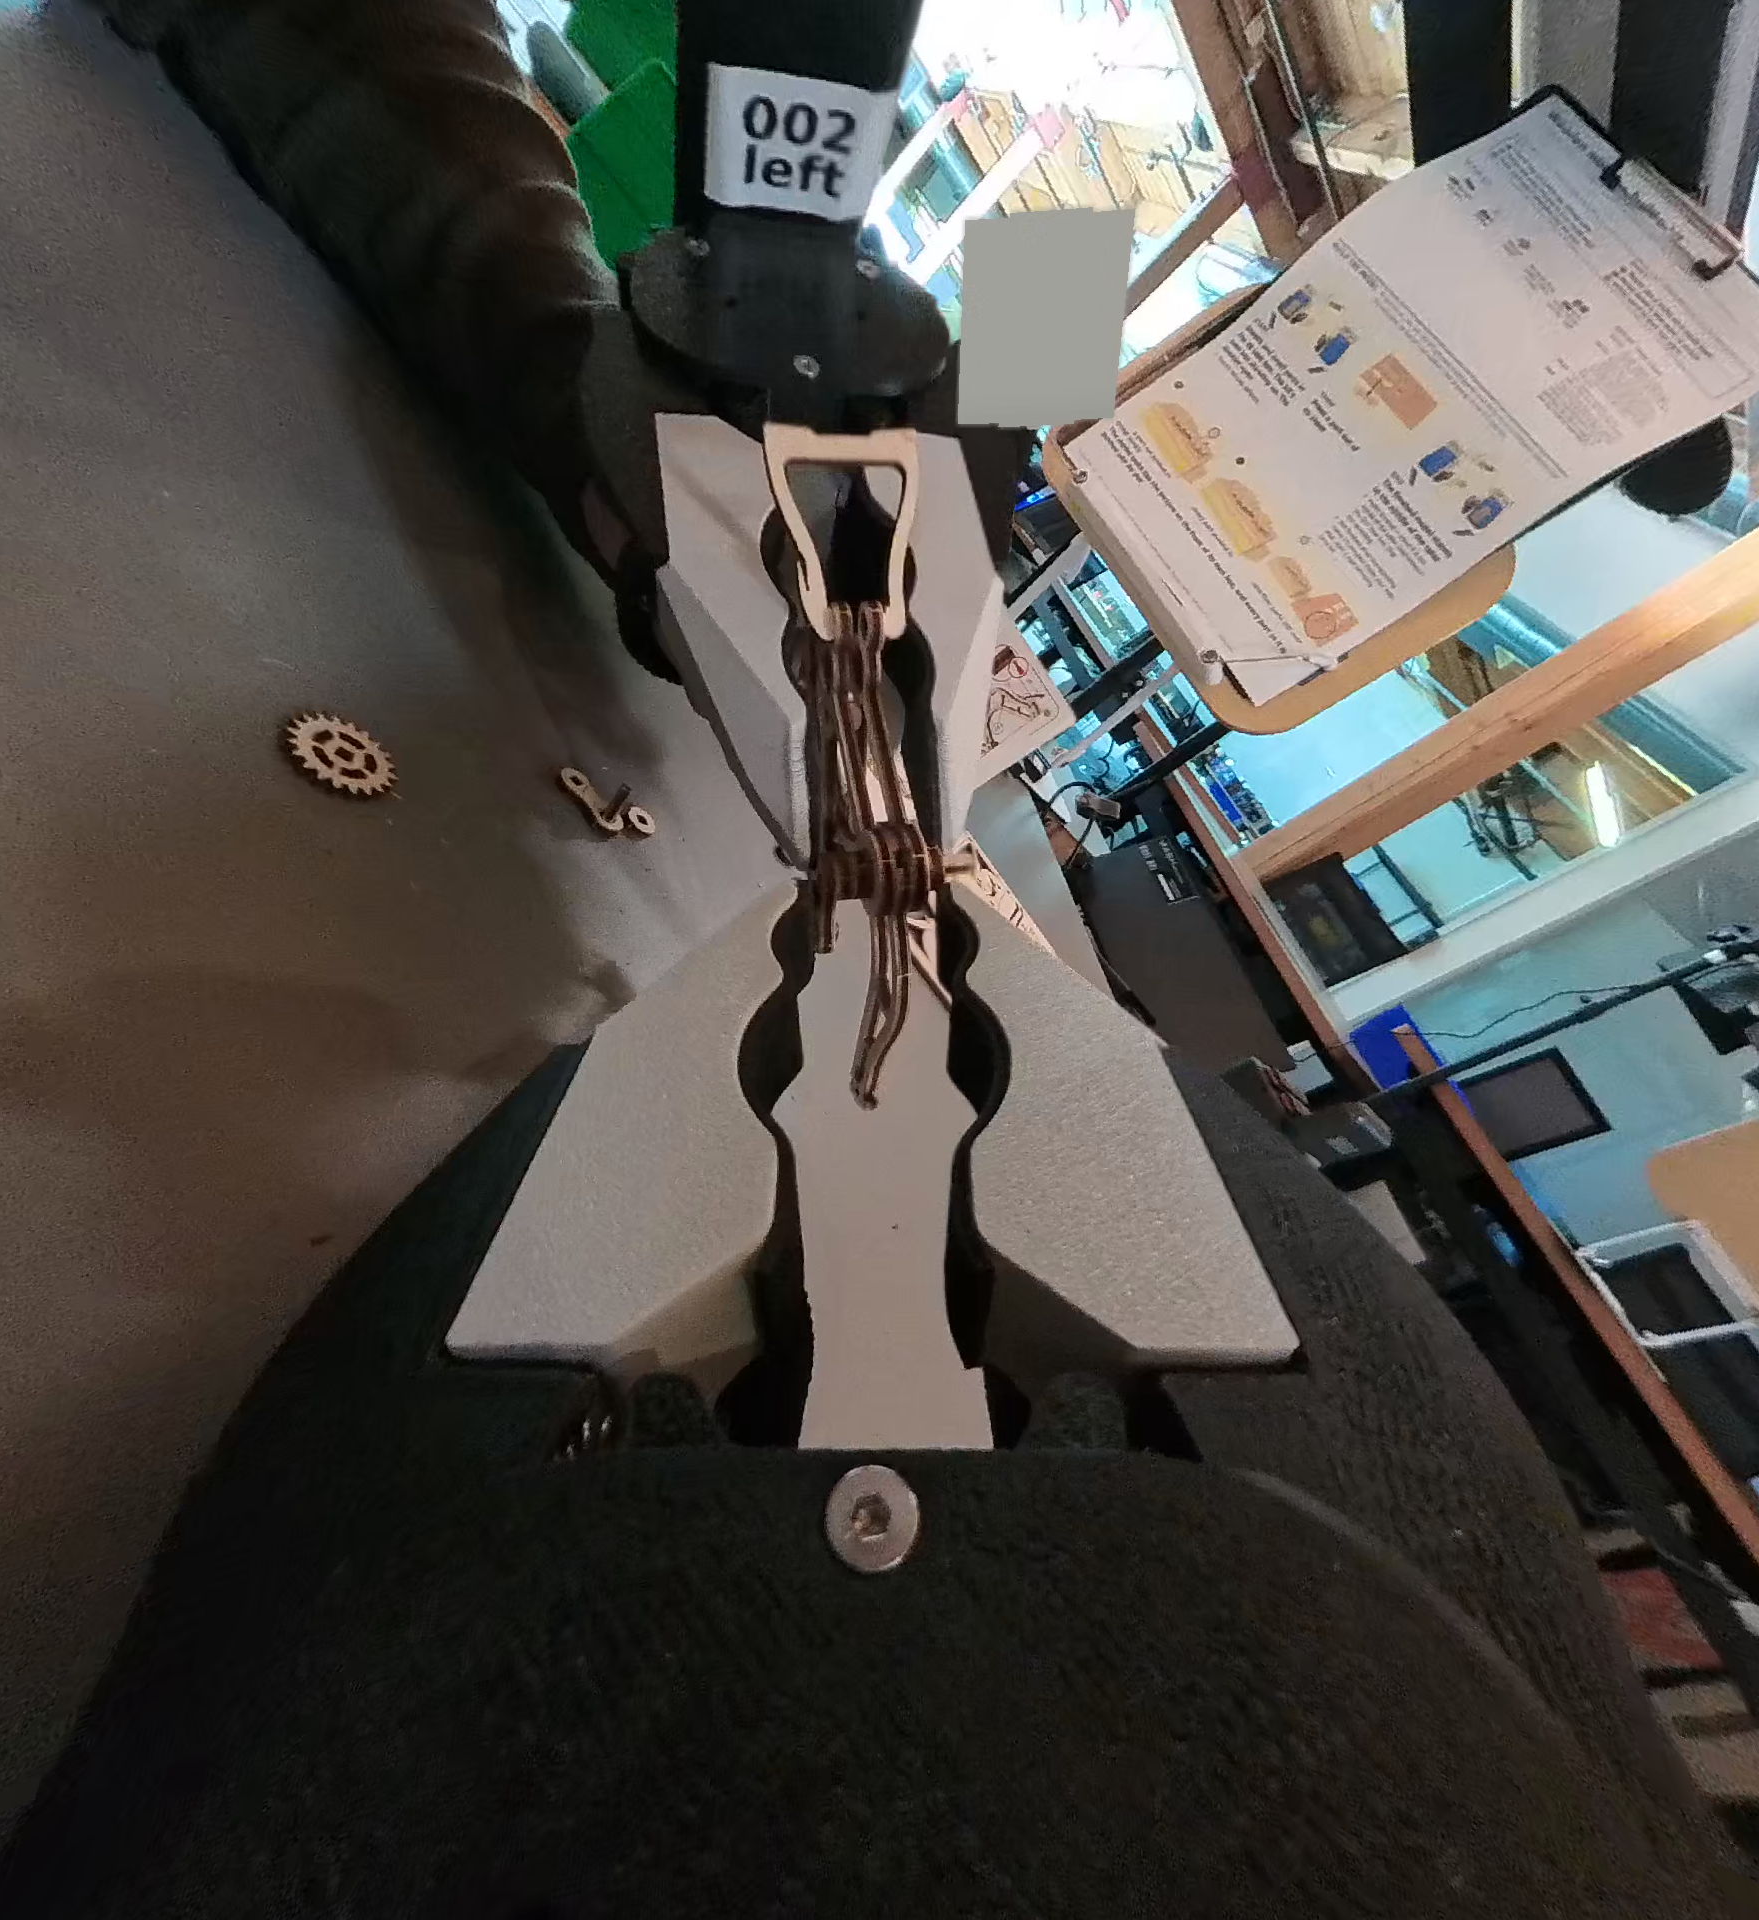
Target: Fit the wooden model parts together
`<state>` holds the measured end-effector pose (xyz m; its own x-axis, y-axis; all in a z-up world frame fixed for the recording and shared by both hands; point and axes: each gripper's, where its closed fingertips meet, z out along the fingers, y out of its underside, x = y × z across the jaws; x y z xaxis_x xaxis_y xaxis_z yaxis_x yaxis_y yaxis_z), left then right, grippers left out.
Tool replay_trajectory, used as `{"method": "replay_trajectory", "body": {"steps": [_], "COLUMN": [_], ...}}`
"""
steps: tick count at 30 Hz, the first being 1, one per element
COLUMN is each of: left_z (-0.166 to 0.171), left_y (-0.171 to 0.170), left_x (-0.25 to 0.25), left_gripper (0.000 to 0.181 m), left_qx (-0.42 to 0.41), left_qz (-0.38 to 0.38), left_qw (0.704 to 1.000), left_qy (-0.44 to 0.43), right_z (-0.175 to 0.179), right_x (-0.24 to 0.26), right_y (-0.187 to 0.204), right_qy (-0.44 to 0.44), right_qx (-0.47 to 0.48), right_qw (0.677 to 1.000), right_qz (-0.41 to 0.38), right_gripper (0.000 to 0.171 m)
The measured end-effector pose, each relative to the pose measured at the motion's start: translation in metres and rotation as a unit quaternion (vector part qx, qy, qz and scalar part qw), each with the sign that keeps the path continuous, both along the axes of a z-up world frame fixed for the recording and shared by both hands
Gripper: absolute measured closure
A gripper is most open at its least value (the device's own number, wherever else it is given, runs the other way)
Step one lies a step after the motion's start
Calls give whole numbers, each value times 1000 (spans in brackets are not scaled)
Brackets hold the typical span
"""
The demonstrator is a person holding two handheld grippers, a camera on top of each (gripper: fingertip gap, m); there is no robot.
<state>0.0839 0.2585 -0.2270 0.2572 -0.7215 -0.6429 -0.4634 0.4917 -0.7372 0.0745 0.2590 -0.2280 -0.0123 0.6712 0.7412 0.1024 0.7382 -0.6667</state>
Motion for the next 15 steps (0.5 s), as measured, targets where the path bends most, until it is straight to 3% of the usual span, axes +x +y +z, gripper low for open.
{"method": "replay_trajectory", "body": {"steps": [1,15], "left_z": [0,-11], "left_y": [0,-2], "left_x": [0,-1], "left_gripper": [162,162], "left_qx": [-1,13], "left_qz": [-1,-10], "left_qw": [1000,999], "left_qy": [1,35], "right_z": [0,-8], "right_x": [0,-1], "right_y": [0,-4], "right_qy": [0,-22], "right_qx": [8,64], "right_qw": [1000,998], "right_qz": [-1,-3], "right_gripper": [150,149]}}
